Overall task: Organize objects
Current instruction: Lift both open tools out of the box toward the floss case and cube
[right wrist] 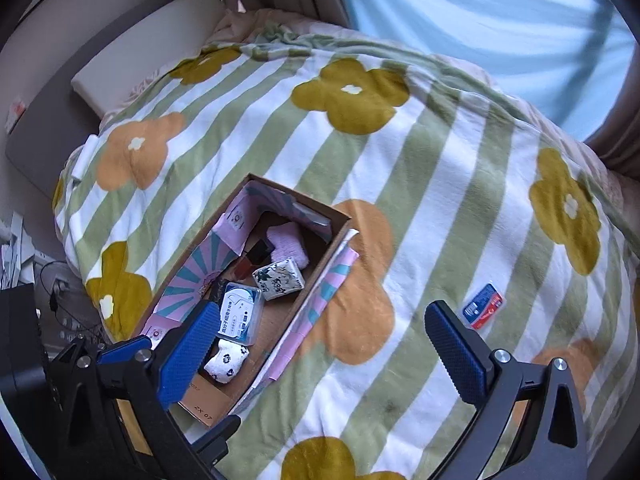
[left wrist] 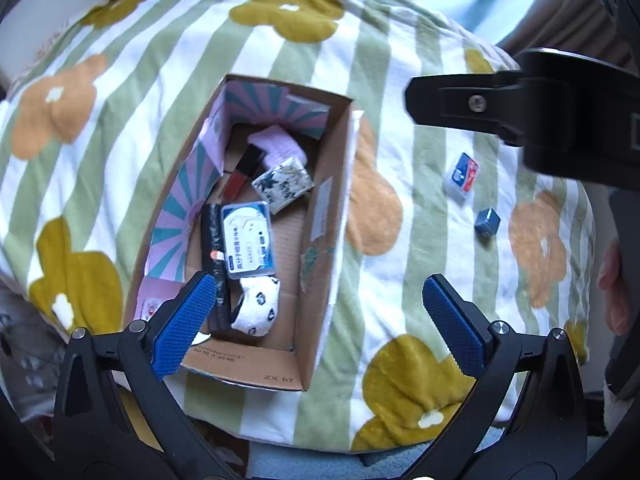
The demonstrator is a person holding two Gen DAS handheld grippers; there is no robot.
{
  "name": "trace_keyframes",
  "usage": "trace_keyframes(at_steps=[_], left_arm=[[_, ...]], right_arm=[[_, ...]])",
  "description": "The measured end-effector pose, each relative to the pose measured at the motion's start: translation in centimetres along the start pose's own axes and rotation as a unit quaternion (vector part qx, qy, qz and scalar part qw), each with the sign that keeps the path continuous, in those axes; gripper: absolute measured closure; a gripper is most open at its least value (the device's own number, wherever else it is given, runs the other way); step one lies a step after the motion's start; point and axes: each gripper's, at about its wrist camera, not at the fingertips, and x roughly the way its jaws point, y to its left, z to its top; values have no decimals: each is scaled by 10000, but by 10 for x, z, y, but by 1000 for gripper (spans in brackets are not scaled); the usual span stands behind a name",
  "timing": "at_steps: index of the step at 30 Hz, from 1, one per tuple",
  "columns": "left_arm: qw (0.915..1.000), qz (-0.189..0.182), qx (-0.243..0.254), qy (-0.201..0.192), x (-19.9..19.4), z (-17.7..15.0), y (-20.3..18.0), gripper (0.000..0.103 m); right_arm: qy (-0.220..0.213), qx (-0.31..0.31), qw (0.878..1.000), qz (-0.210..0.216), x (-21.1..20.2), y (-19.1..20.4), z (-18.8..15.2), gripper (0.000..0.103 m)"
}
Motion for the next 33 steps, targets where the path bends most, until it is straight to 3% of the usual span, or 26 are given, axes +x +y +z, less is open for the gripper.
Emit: trace_keyframes(at_steps=[6, 13, 21, 27, 33], left_arm=[[9987, -48, 438, -244, -22, -4, -33, 0], [9952, -18, 808, -559, -41, -2, -65, 0], [9919, -422, 985, -677, -52, 6, -86, 0], [9883, -516, 1231, -738, -52, 10, -108, 0], [9839, -540, 1561, -685, -46, 18, -131, 0]], right_arm=[[-206, 722, 9964, -393, -45, -41, -39, 1], [-468, 1565, 9817, -978, -89, -85, -99, 1], [-506, 2254, 9654, -1210, -108, -120, -152, 1], [-741, 2386, 9566, -1502, -123, -136, -162, 1], [-761, 2494, 9568, -1285, -120, -144, -166, 1]])
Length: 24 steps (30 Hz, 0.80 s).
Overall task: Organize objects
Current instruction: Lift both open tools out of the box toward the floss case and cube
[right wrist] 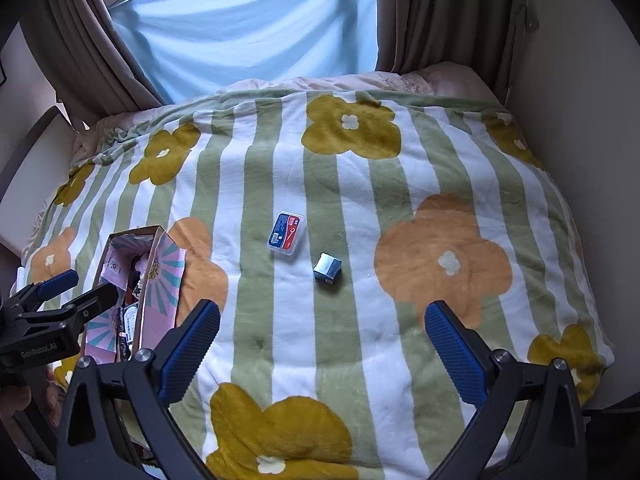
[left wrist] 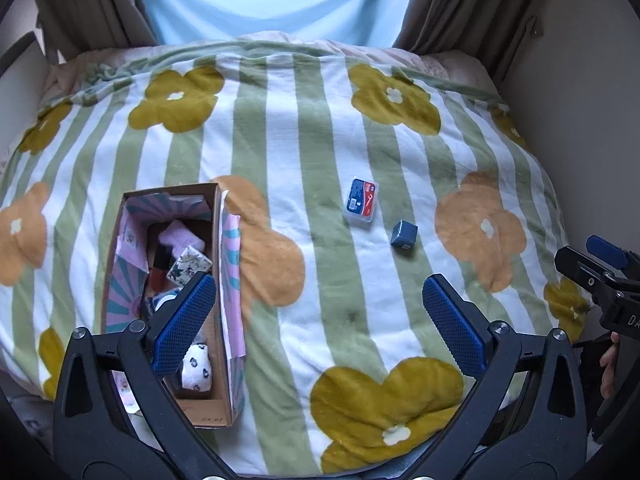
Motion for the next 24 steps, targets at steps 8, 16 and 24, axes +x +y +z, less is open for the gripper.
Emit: trace_keyframes(at_steps=[8, 16, 24], left_arm=[[9996, -28, 275, 36, 31, 31, -13, 0], [9967, -318, 669, 330, 110, 59, -23, 0], [9917, -507, 1011, 605, 214, 75, -34, 0]], right_arm=[[18, 72, 9998, -198, 34, 2, 0, 1], [23, 128, 9992, -373, 103, 4, -1, 1], [39, 324, 9982, -496, 184, -4, -6, 3]])
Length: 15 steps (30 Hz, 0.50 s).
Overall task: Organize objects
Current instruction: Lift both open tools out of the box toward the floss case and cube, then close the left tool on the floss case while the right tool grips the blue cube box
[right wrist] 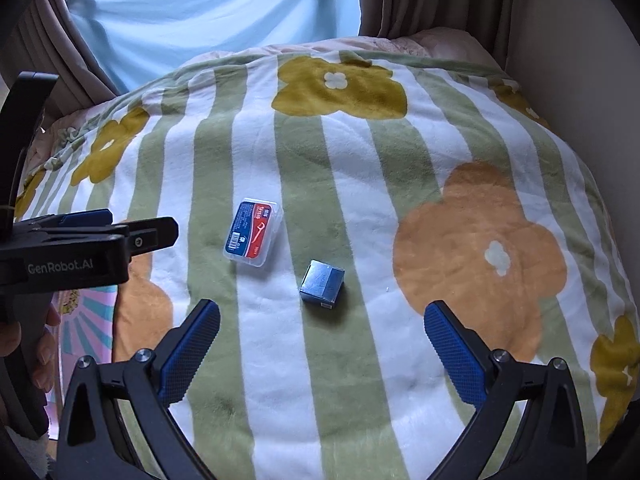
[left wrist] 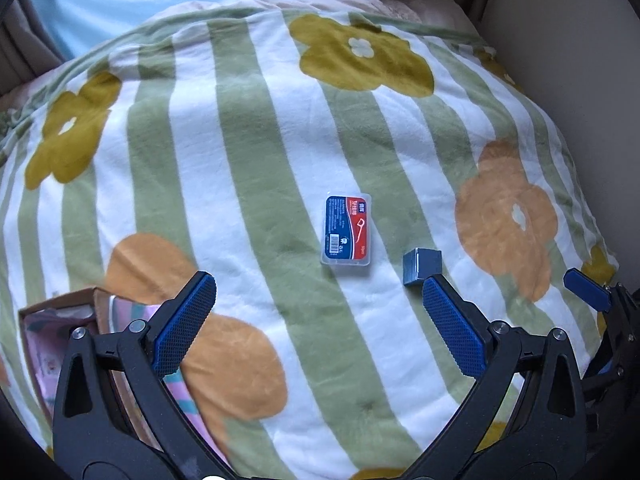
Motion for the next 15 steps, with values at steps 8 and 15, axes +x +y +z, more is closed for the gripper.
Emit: trace_keyframes(at_steps=[8, 15], left_arm=[[9990, -242, 56, 365, 99, 18, -6, 1], [9980, -170, 374, 487, 145, 28, -20, 6]], right_arm=[[118, 178, 9998, -58, 63, -5, -11, 5], [196, 293, 9994, -15, 102, -8, -9, 20]])
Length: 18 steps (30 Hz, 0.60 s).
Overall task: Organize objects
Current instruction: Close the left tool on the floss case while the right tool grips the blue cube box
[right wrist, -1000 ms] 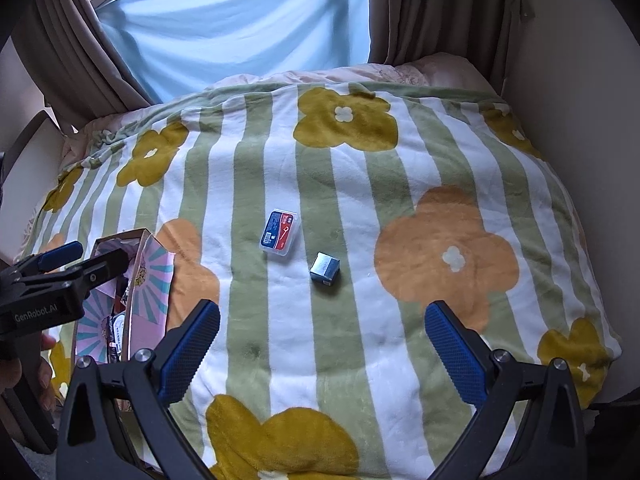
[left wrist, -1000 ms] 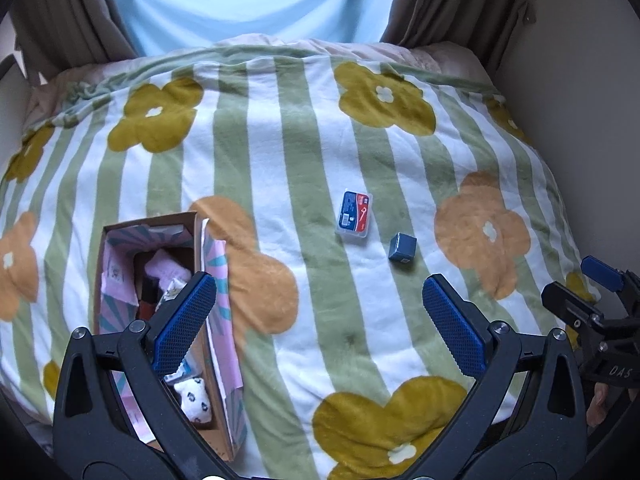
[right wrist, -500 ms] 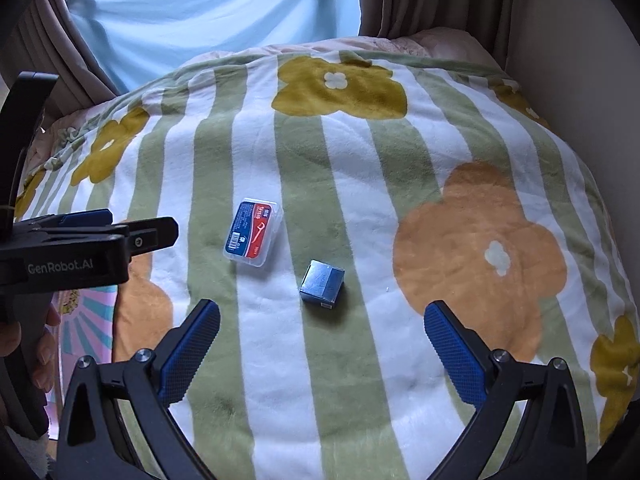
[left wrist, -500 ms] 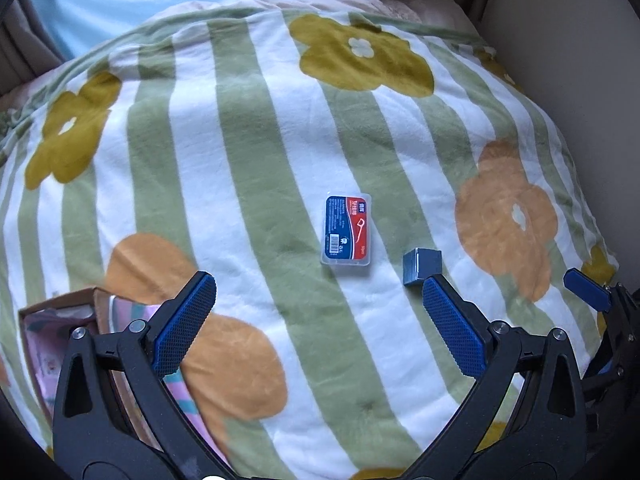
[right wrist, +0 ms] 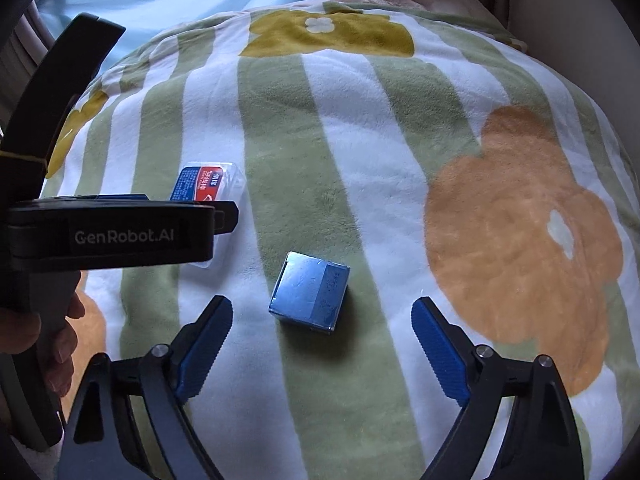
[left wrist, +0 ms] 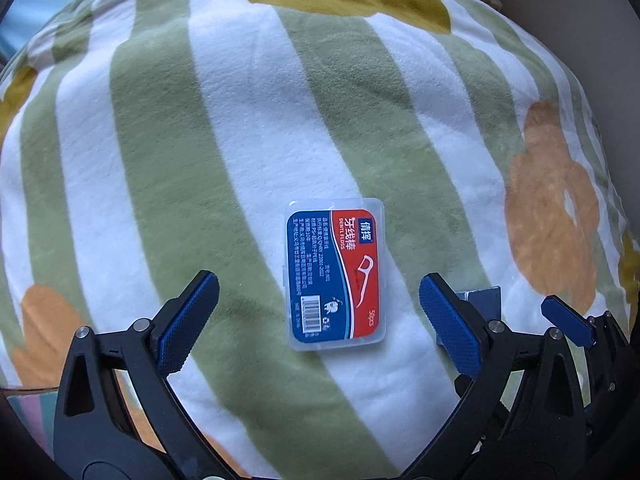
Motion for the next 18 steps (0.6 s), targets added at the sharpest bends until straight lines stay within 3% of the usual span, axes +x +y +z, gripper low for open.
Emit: trace_keyframes(at_steps=[2, 4, 8, 12, 18], left_arm=[[10000, -30, -3, 51, 9, 2, 0, 12], [9999, 7, 35, 97, 17, 1, -2, 24], [9999, 73, 76, 26, 22, -1, -3, 25], [9999, 60, 78, -56, 22, -3, -2, 50], [9999, 21, 60, -78, 19, -7, -2, 52]], right_arm=[[40, 52, 10000, 21, 10, -1, 2, 27], [86, 72, 9999, 45, 18, 0, 3, 41], [173, 65, 9998, 14, 29, 2, 2, 61], [129, 78, 9999, -62, 28, 4, 1, 63], [158, 160, 9997, -28, 29, 0, 1, 64]])
